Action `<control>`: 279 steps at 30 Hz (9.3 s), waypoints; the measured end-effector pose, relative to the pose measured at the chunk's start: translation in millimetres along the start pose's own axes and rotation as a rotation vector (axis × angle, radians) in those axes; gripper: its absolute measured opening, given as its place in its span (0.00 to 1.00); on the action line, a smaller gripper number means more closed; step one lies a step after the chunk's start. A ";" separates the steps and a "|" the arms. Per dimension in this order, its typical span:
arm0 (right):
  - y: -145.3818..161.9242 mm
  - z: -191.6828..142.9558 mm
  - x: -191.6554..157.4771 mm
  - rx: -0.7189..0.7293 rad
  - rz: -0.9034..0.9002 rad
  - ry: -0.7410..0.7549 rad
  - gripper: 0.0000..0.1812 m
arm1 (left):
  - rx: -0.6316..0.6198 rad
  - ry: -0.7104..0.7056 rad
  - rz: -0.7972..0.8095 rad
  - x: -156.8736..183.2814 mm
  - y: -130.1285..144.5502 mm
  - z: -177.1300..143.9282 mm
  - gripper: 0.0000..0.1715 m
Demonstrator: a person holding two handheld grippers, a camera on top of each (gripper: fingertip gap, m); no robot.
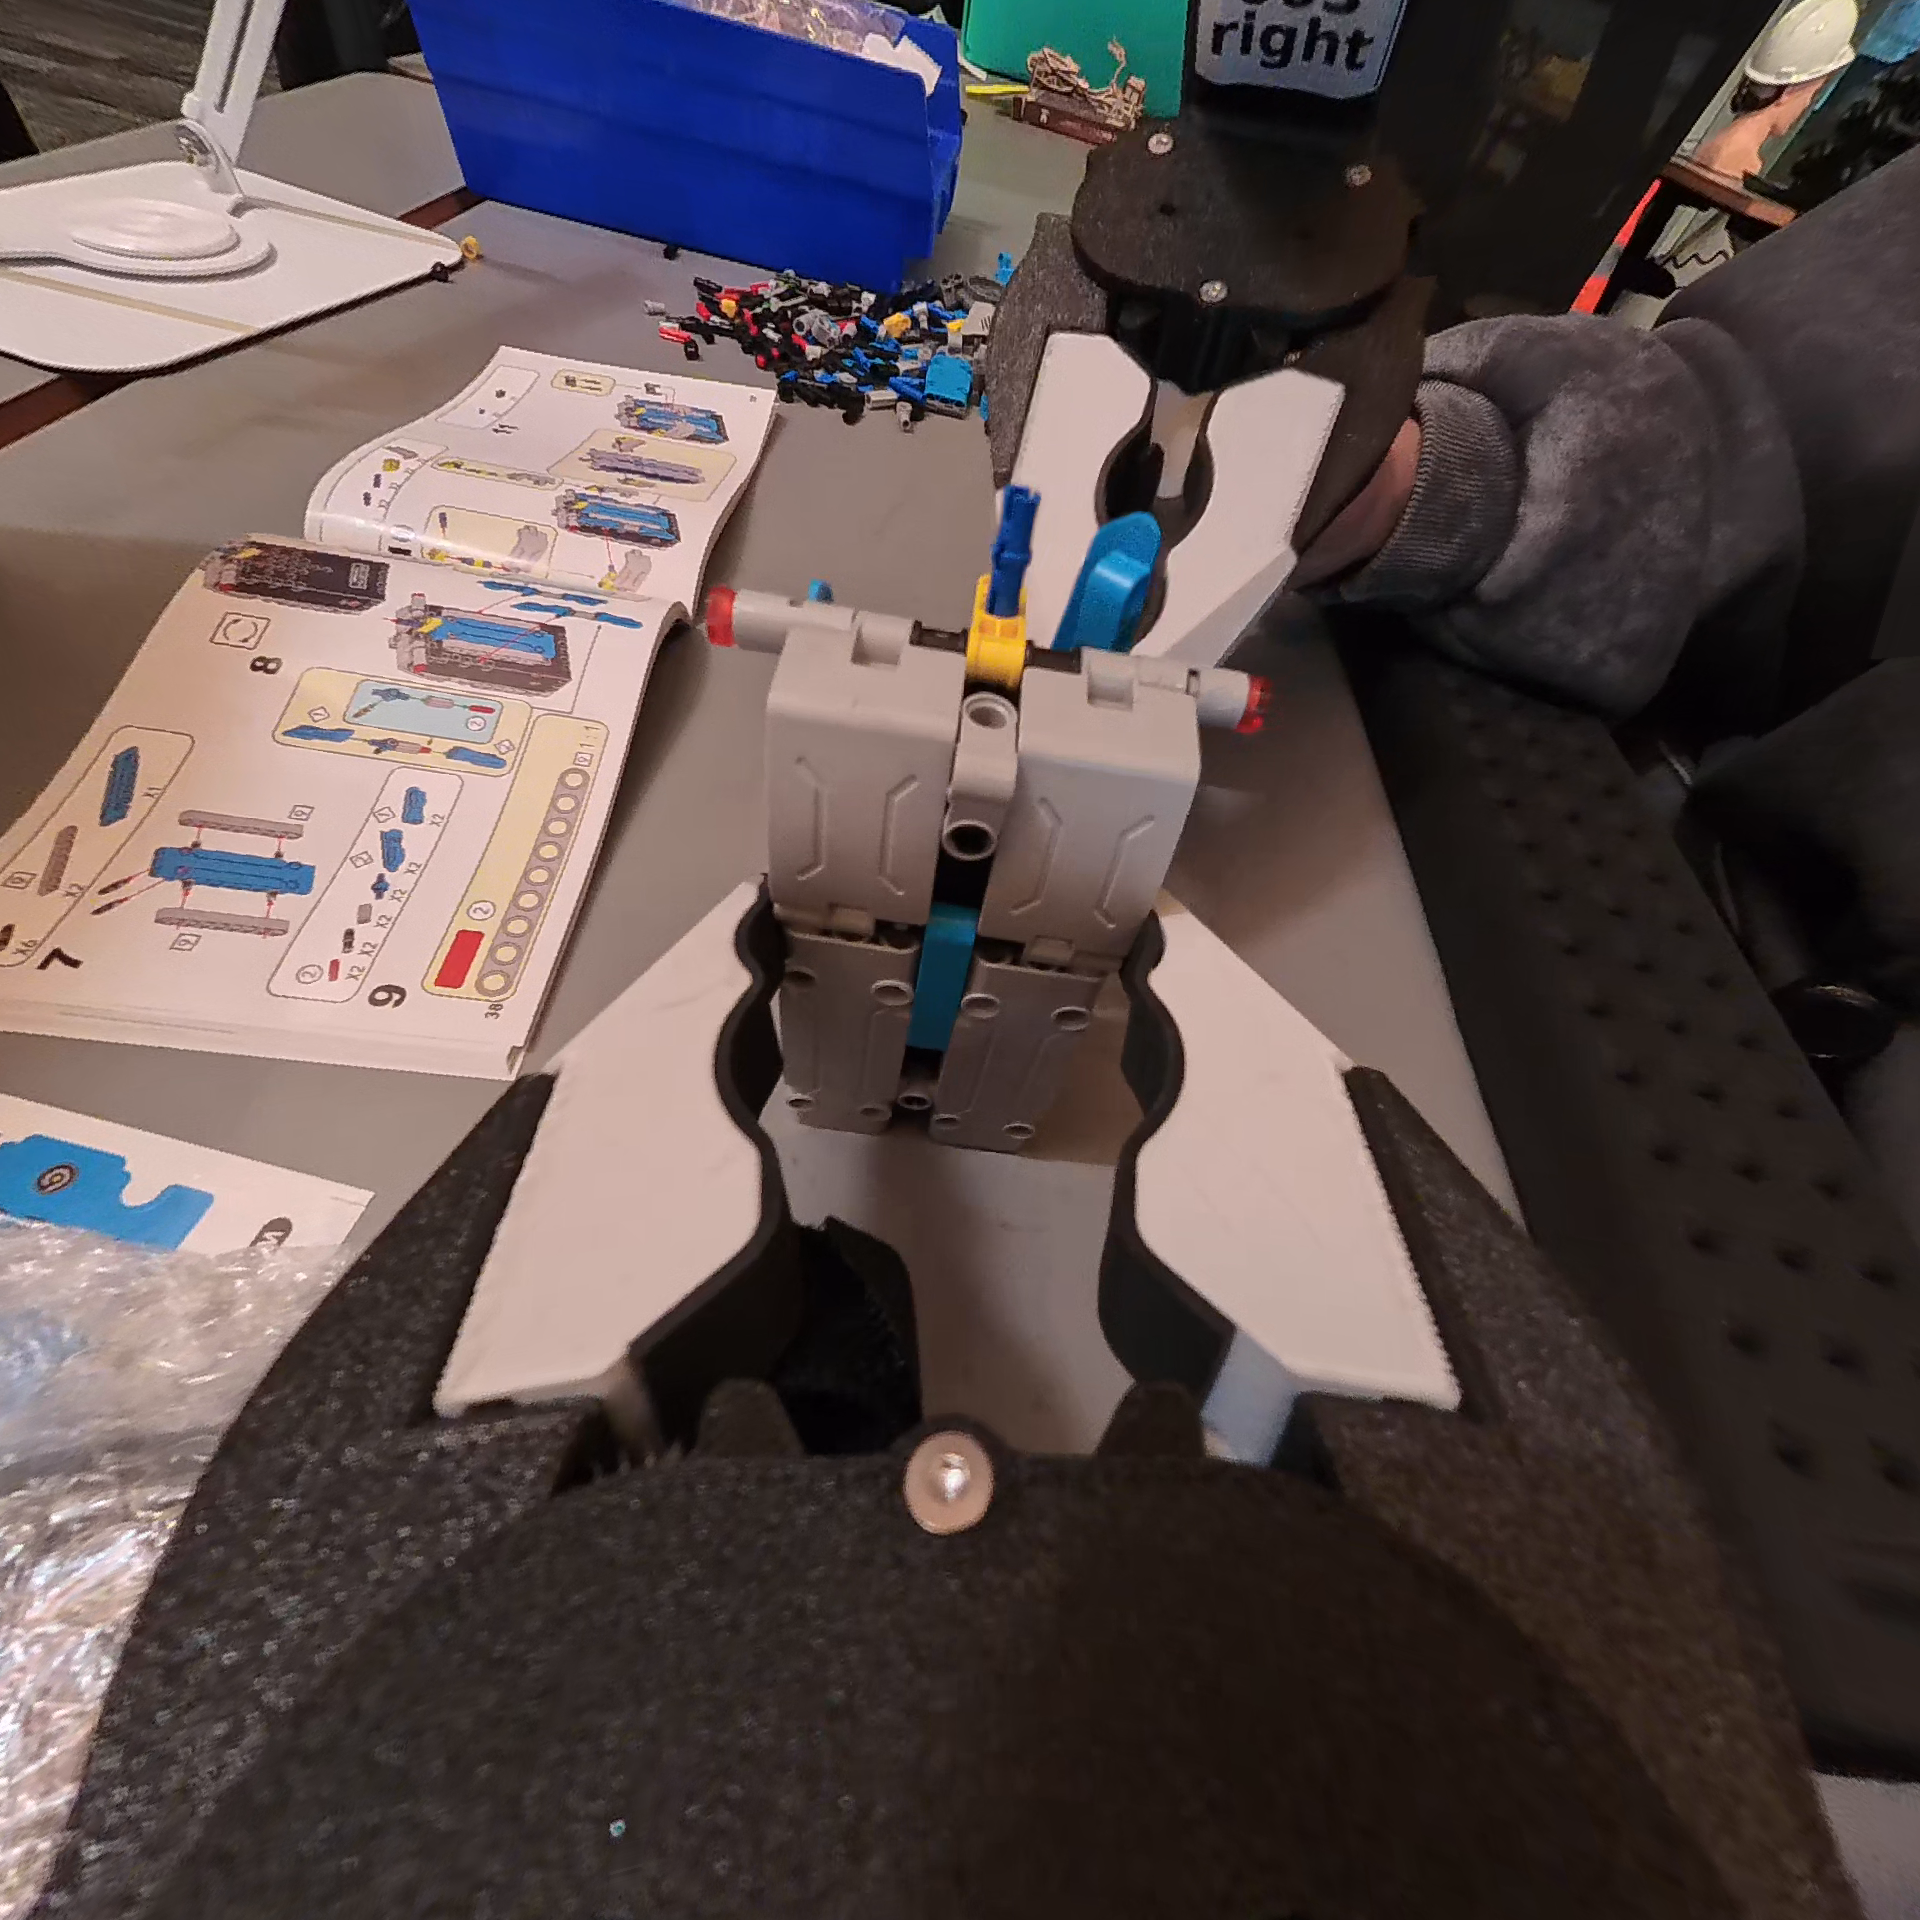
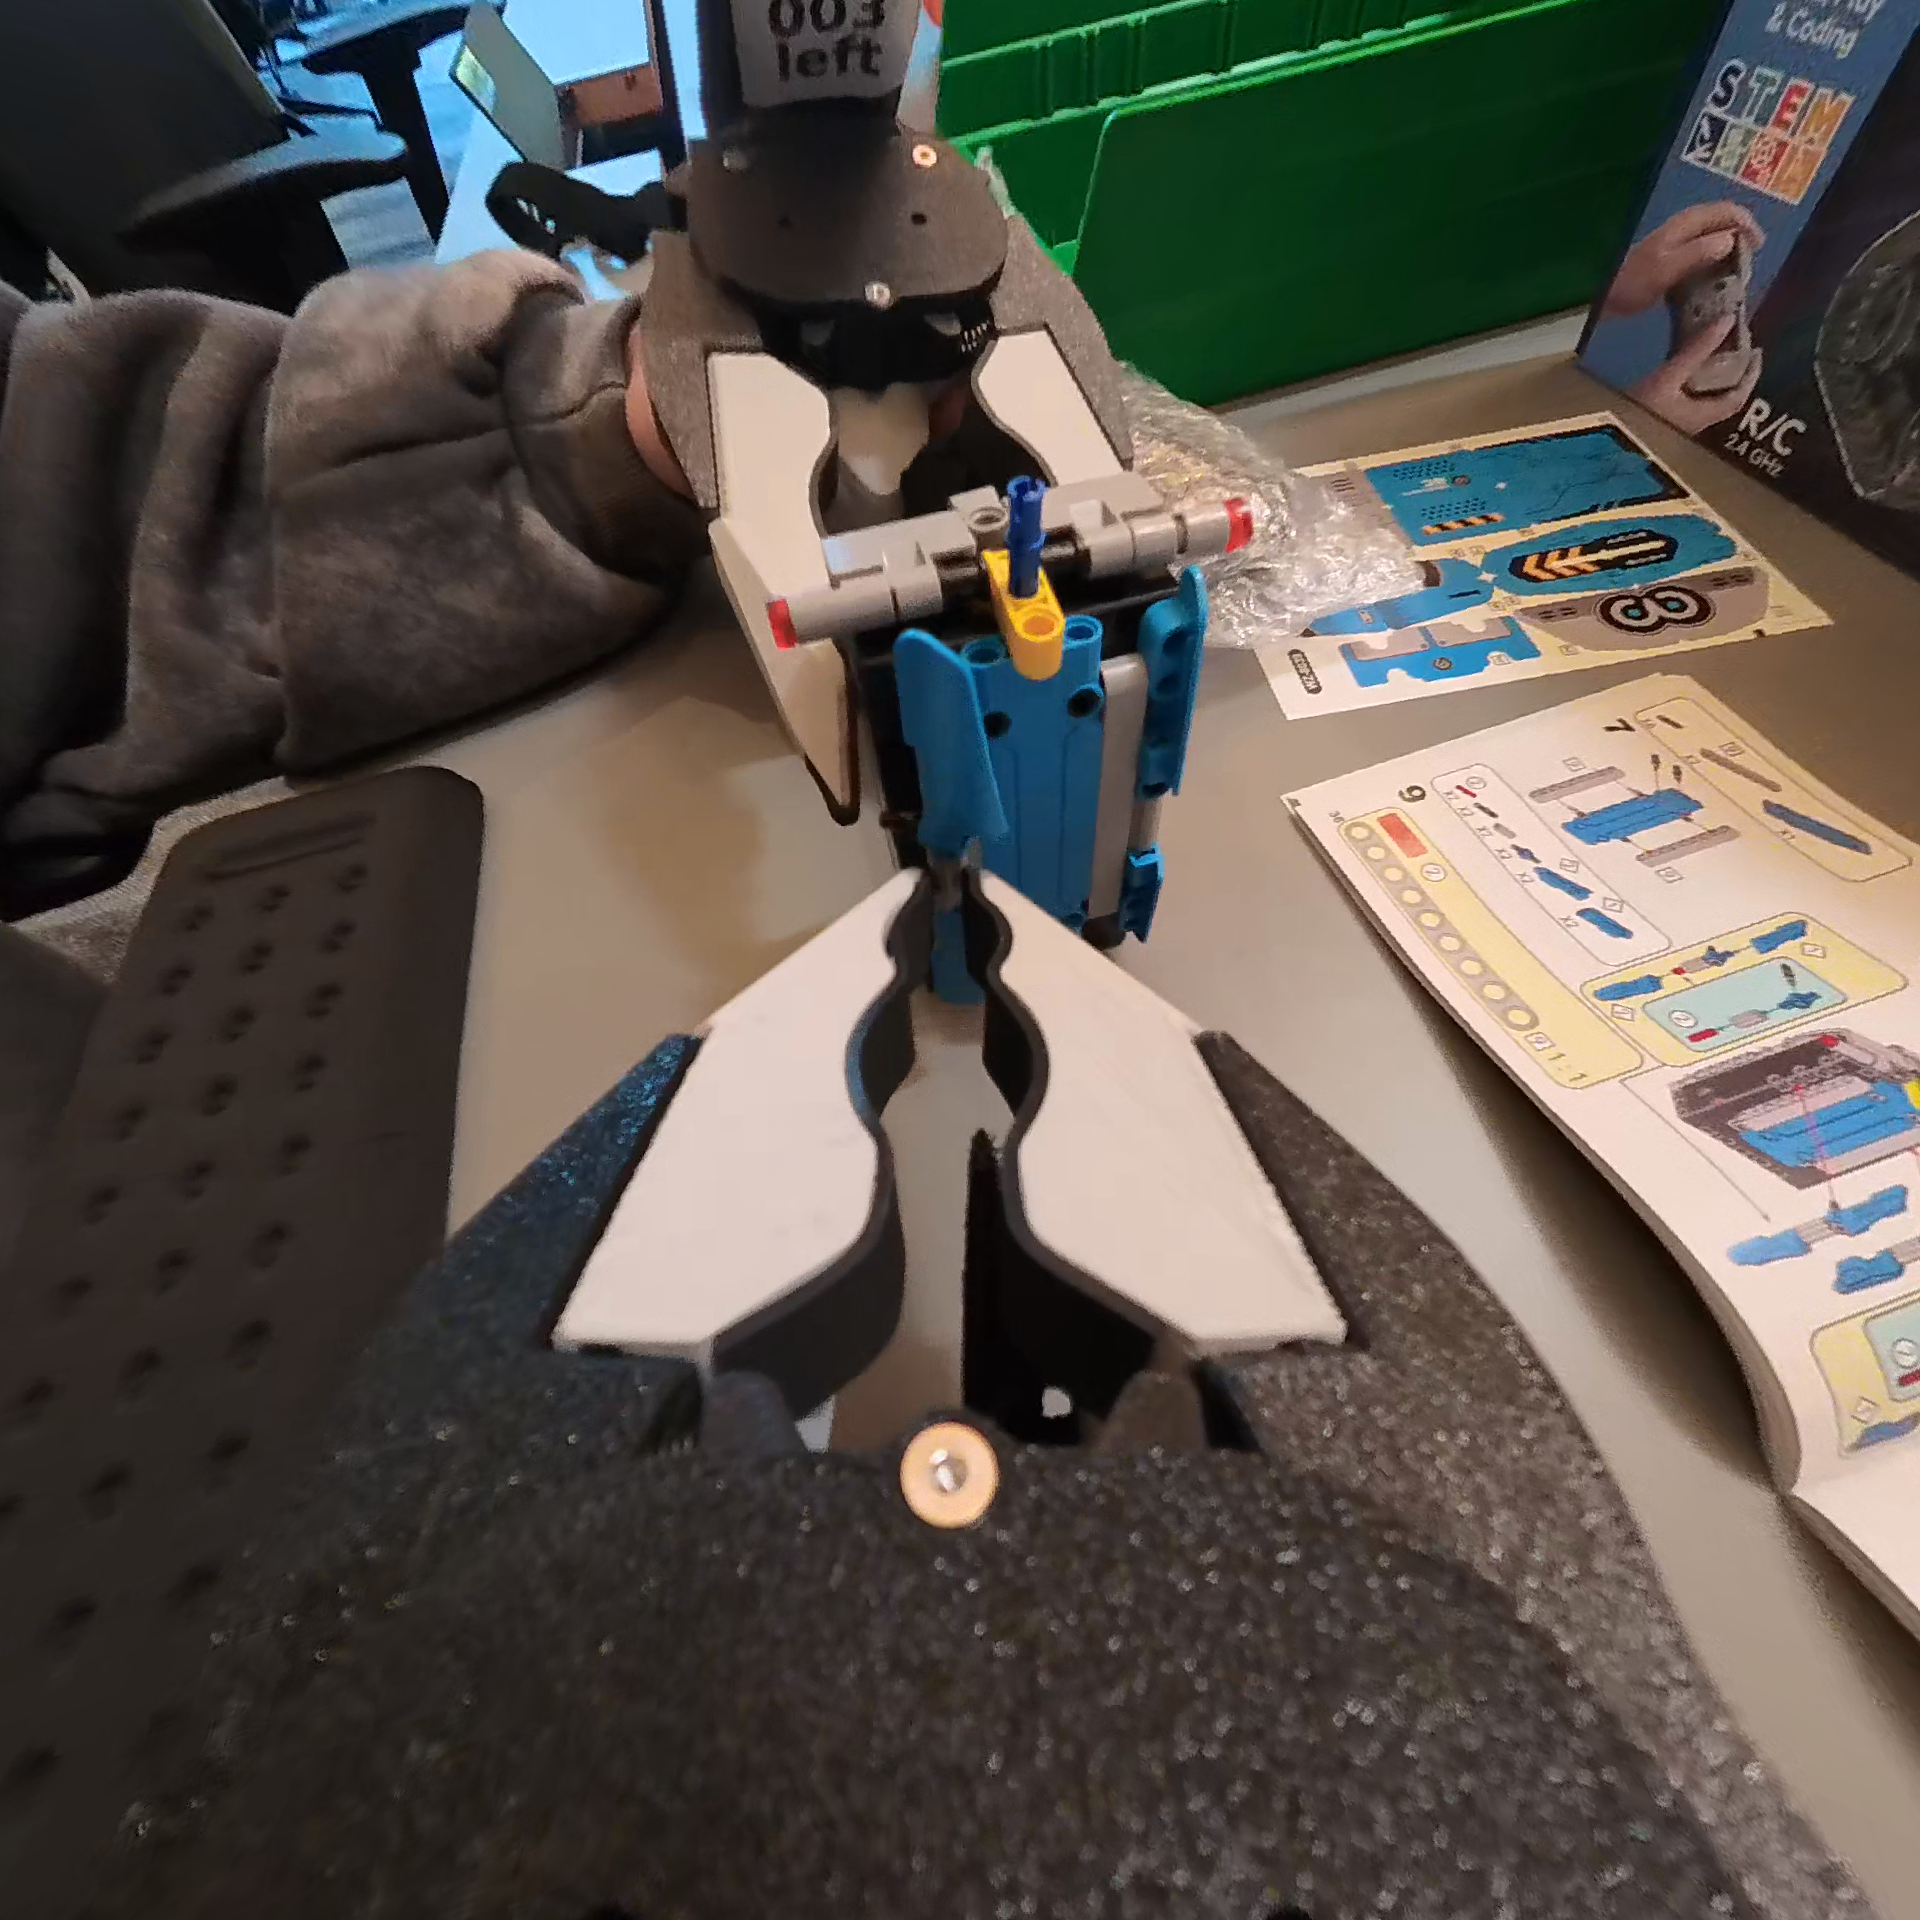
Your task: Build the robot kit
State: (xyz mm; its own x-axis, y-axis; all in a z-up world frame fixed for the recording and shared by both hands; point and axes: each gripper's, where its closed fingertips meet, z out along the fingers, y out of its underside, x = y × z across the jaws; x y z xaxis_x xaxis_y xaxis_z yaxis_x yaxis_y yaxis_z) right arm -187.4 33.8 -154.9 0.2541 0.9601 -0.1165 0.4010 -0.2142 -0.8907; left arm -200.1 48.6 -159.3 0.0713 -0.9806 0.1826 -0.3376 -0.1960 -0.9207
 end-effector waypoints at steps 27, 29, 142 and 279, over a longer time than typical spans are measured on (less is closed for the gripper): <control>98.9 -57.6 -68.5 -0.507 -0.362 -0.255 0.11 | -0.010 -0.009 -0.008 2.8 1.2 2.5 0.39; 98.5 -53.6 -78.2 -0.463 -0.414 -0.254 0.12 | -0.011 -0.010 -0.006 2.7 1.2 2.7 0.39; -12.8 -17.6 -31.9 0.155 0.148 -0.112 0.03 | -0.053 0.071 -0.024 22.9 6.6 1.9 0.52; -23.3 4.9 -15.7 0.269 0.269 -0.200 0.04 | -0.059 0.146 -0.216 12.0 13.3 1.3 0.38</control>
State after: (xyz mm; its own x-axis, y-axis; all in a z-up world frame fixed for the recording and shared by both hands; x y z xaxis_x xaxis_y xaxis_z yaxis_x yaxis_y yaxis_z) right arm -205.1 24.5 -134.4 0.1321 0.8980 -0.4197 0.0930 -0.4327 -0.8967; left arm -202.6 34.3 -169.7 0.0130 -0.9055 0.4241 -0.3836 -0.3962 -0.8342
